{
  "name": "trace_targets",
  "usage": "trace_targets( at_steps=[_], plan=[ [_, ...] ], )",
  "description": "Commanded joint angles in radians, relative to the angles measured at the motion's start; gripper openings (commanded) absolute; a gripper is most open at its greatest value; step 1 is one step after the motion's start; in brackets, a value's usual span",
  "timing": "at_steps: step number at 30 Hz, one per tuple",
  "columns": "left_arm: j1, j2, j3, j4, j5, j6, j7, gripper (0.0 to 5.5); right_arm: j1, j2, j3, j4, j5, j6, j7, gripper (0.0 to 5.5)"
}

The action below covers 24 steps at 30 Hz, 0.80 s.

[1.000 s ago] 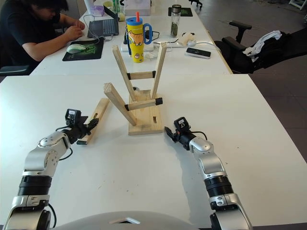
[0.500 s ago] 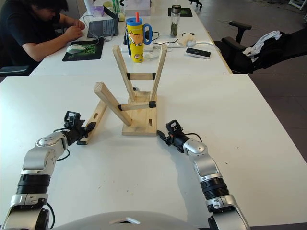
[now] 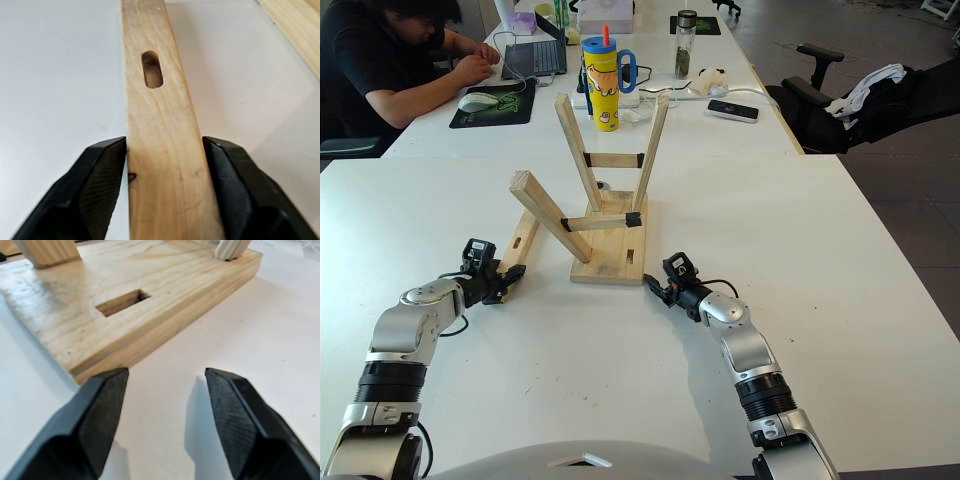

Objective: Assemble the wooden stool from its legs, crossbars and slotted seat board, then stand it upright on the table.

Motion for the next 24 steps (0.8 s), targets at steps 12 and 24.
trace_targets(
  at_steps=[12,24],
  plan=[
    [-0.089,-0.09,0.207,-0.03,-0.05,-0.436,0.092,2.02,-0.031,0.036,-0.182,0.076,0.106,-0.024,-0.057,2.84],
    [-0.308,0.033,0.299,-0.521,-0.897,-0.048,-0.048,2.02,-0.134,-0.037,-0.295,0.231,0.17,-0.041,0.018,2.84]
  ],
)
